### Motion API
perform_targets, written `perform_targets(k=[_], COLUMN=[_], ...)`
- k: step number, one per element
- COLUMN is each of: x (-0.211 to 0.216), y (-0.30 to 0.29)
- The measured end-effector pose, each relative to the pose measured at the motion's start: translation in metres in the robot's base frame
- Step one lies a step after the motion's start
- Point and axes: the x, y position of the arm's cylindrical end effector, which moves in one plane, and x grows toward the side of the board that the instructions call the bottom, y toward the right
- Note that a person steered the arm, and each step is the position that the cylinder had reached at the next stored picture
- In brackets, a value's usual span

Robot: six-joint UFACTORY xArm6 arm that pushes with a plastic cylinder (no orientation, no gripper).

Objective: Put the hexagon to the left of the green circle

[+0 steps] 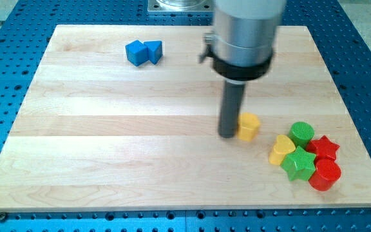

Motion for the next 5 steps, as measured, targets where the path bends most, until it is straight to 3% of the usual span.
perform_targets(k=[2,3,4,5], x=[-0.02,0.001,0.0,-0.004], y=[-0.005,0.03,0.016,-0.077])
